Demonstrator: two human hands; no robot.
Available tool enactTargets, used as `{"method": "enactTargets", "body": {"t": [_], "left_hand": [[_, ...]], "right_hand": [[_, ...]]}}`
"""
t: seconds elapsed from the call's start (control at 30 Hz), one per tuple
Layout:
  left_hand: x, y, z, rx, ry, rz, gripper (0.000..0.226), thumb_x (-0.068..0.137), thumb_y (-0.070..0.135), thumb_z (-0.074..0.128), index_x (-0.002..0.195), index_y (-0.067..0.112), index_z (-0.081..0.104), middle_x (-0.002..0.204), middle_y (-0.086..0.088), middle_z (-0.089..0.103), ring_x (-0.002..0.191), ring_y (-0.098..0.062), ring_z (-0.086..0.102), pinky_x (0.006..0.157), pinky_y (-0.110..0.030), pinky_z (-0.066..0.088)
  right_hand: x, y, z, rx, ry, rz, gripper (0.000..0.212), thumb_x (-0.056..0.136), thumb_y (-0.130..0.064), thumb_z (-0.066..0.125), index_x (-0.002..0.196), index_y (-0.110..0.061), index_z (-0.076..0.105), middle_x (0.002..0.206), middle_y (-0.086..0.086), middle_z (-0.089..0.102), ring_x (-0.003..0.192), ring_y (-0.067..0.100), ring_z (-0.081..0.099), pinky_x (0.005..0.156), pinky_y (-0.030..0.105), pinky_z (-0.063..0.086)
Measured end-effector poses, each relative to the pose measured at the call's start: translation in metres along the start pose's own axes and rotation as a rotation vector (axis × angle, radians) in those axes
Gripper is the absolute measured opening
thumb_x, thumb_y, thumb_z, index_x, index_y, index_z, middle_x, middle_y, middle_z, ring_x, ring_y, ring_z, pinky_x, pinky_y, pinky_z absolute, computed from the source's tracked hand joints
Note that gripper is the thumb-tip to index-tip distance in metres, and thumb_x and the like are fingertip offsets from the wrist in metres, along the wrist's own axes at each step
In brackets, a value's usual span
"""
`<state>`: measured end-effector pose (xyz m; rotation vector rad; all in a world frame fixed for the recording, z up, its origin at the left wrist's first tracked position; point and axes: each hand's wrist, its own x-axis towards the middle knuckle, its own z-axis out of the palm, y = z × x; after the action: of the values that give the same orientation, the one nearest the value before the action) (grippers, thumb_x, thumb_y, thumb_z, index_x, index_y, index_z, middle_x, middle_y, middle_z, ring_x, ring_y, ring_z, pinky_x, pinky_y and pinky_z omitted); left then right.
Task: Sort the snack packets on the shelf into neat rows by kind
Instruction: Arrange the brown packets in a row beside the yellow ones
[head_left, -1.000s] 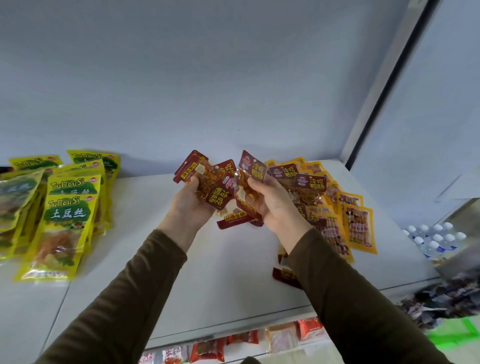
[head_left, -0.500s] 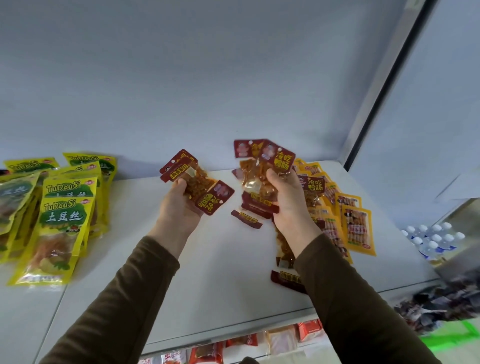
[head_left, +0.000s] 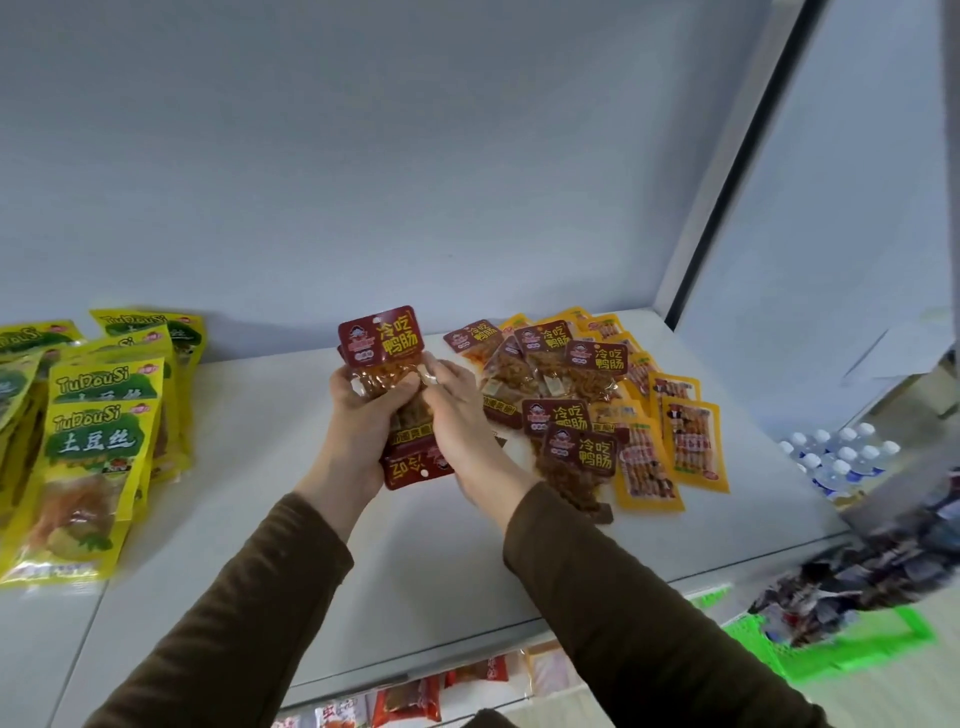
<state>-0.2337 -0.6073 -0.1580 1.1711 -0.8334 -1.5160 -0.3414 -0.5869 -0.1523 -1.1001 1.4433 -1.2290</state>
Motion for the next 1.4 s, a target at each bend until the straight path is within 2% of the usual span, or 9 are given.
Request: {"method": "enactTargets", "body": {"t": [0.13, 0.27, 0.33, 0.4, 0.53, 0.67, 0.87, 1.07, 1.4], "left_hand": [[0.009, -0.006, -0.013, -0.110, 0.046, -0.014, 0.057, 0.088, 0.011, 0.079, 0.133, 0.028, 0.048, 0.118, -0.007, 0.073, 0.087, -0.021, 0.078, 0.061, -0.036, 0.062], [0.013, -0.005, -0.026, -0.096, -0.001, -0.032, 0.058, 0.085, 0.016, 0.082, 0.131, 0.035, 0.052, 0.117, -0.004, 0.074, 0.092, -0.025, 0.078, 0.067, -0.043, 0.063], [0.013, -0.005, -0.027, -0.095, -0.016, -0.049, 0.058, 0.084, 0.017, 0.083, 0.130, 0.036, 0.053, 0.116, -0.004, 0.075, 0.094, -0.027, 0.078, 0.070, -0.046, 0.063], [0.012, -0.006, -0.026, -0.106, -0.024, -0.061, 0.058, 0.083, 0.016, 0.084, 0.129, 0.036, 0.054, 0.113, -0.004, 0.076, 0.093, -0.027, 0.078, 0.067, -0.044, 0.062], [0.012, -0.010, -0.020, -0.125, -0.056, -0.071, 0.057, 0.083, 0.017, 0.084, 0.128, 0.035, 0.055, 0.111, -0.003, 0.077, 0.094, -0.028, 0.078, 0.068, -0.043, 0.062], [0.012, -0.010, -0.014, -0.126, -0.066, -0.072, 0.056, 0.085, 0.015, 0.082, 0.129, 0.035, 0.054, 0.111, -0.004, 0.077, 0.093, -0.028, 0.078, 0.067, -0.044, 0.062], [0.017, -0.011, -0.010, -0.130, -0.061, -0.076, 0.057, 0.085, 0.015, 0.082, 0.130, 0.034, 0.053, 0.114, -0.005, 0.075, 0.092, -0.028, 0.078, 0.068, -0.044, 0.063], [0.022, -0.014, -0.009, -0.135, -0.071, -0.104, 0.060, 0.084, 0.016, 0.083, 0.132, 0.033, 0.052, 0.117, -0.006, 0.075, 0.095, -0.029, 0.077, 0.076, -0.049, 0.063], [0.027, 0.000, -0.006, -0.156, -0.078, -0.233, 0.052, 0.087, 0.019, 0.080, 0.132, 0.026, 0.054, 0.110, -0.009, 0.077, 0.090, -0.030, 0.078, 0.066, -0.044, 0.063]], "right_hand": [[0.015, -0.003, -0.034, -0.212, -0.187, 0.016, 0.051, 0.100, -0.030, 0.050, 0.150, -0.028, 0.044, 0.158, -0.003, 0.033, 0.137, 0.011, 0.037, 0.105, 0.035, 0.042], [0.042, -0.005, -0.099, -0.599, 0.134, -0.116, 0.053, 0.093, -0.038, 0.063, 0.143, -0.026, 0.048, 0.138, -0.002, 0.052, 0.129, 0.019, 0.048, 0.108, 0.045, 0.043], [0.060, -0.004, -0.135, -0.990, 0.275, -0.112, 0.061, 0.092, -0.041, 0.065, 0.146, -0.023, 0.043, 0.147, 0.005, 0.047, 0.137, 0.031, 0.038, 0.111, 0.051, 0.037], [0.076, -0.003, -0.163, -1.173, 0.238, 0.031, 0.077, 0.087, -0.045, 0.069, 0.151, -0.022, 0.033, 0.154, 0.012, 0.039, 0.141, 0.038, 0.031, 0.110, 0.055, 0.033], [0.097, -0.009, -0.183, -1.103, 0.034, 0.235, 0.098, 0.082, -0.048, 0.078, 0.158, -0.019, 0.023, 0.159, 0.020, 0.030, 0.148, 0.041, 0.020, 0.117, 0.053, 0.023], [0.108, -0.014, -0.180, -1.061, 0.009, 0.199, 0.094, 0.079, -0.045, 0.083, 0.154, -0.016, 0.035, 0.154, 0.010, 0.044, 0.140, 0.034, 0.039, 0.114, 0.046, 0.035], [0.121, -0.015, -0.176, -0.850, -0.025, 0.220, 0.056, 0.085, -0.023, 0.081, 0.135, -0.016, 0.057, 0.140, 0.007, 0.057, 0.123, 0.027, 0.055, 0.090, 0.033, 0.041], [0.127, -0.008, -0.171, -0.709, -0.005, 0.117, 0.017, 0.089, -0.018, 0.076, 0.096, -0.016, 0.061, 0.111, 0.001, 0.066, 0.100, 0.021, 0.059, 0.068, 0.028, 0.039], [0.099, -0.095, -0.177, -0.233, 0.156, -0.383, 0.009, 0.088, -0.027, 0.073, 0.082, -0.027, 0.066, 0.084, -0.011, 0.074, 0.080, 0.004, 0.068, 0.079, 0.030, 0.050]]}}
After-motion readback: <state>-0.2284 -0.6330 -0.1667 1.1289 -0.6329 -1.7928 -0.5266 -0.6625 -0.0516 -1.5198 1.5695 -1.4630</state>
